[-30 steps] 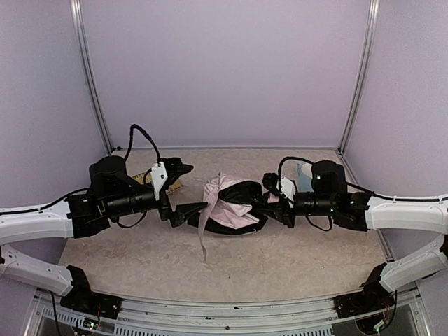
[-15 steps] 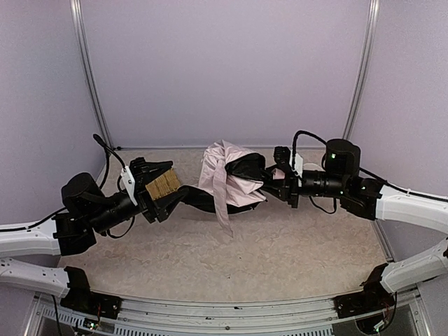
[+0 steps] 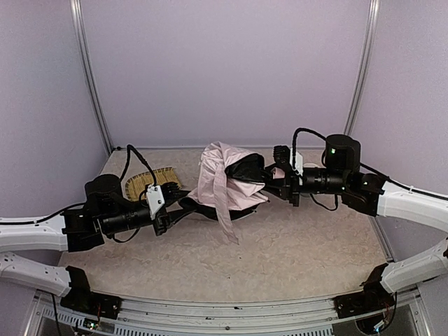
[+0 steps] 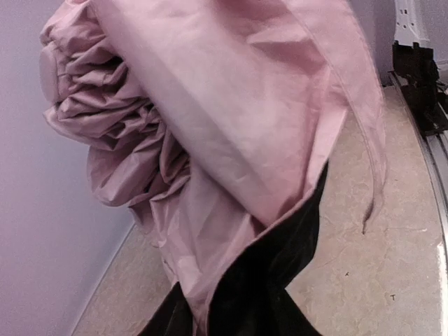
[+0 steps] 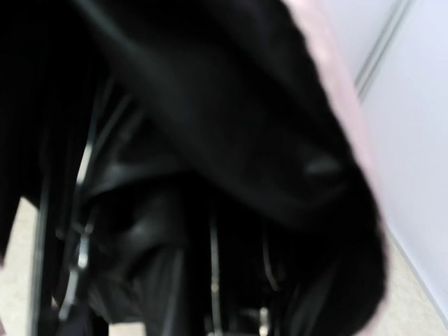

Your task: Put away the umbrella

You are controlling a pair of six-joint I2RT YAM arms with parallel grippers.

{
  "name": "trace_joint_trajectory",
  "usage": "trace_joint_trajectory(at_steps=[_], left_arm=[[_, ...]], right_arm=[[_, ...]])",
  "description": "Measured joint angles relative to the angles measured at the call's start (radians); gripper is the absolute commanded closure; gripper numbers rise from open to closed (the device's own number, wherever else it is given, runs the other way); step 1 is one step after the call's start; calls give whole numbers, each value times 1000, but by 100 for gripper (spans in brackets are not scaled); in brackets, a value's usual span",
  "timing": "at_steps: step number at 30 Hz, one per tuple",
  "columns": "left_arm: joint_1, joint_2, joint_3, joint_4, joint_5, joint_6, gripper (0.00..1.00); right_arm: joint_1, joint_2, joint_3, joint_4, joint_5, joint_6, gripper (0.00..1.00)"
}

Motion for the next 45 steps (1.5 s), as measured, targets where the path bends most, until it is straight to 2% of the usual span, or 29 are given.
trace_joint_trajectory(at_steps=[1, 2, 6, 11, 14, 18, 20, 22, 24, 25, 26, 31, 35, 37, 41, 45], left_arm=[[-7, 2, 4, -12, 8, 3, 97], [-19, 2, 5, -21, 8, 9, 100], [-95, -2, -3, 32, -82, 12, 100], [-238, 21, -25, 280, -341, 45, 100], [-350, 167, -9, 479, -550, 114, 97], [-410, 404, 81, 674, -779, 225, 92], [-436, 533, 161, 762, -865, 295, 83], [-459, 620, 220, 815, -894, 348, 67], [-484, 682, 254, 837, -889, 370, 56], [-490, 689, 256, 826, -871, 365, 46], [-494, 690, 256, 795, -840, 348, 41], [-486, 633, 262, 602, -601, 249, 36], [-485, 586, 277, 475, -458, 196, 14], [-483, 551, 274, 403, -386, 181, 7], [-478, 469, 259, 278, -281, 144, 3], [-467, 330, 176, 216, -217, 127, 1]], right_arm=[[0, 0, 1, -2, 12, 1, 100], [0, 0, 2, -2, 27, 3, 100], [0, 13, 11, 5, 92, 32, 100], [-1, 82, 42, 34, 218, 126, 100], [-1, 115, 49, 60, 302, 185, 100], [-1, 153, 85, 69, 394, 246, 100], [-1, 172, 116, 76, 431, 266, 100], [-2, 189, 142, 83, 451, 276, 100], [-4, 203, 163, 93, 459, 288, 100], [-7, 207, 170, 95, 460, 294, 100], [-11, 210, 178, 95, 459, 301, 100], [-41, 237, 235, 87, 423, 310, 100], [-61, 242, 243, 84, 338, 308, 100], [-74, 242, 243, 82, 298, 307, 100], [-117, 241, 243, 80, 228, 303, 100], [-143, 224, 242, 69, 191, 275, 100]])
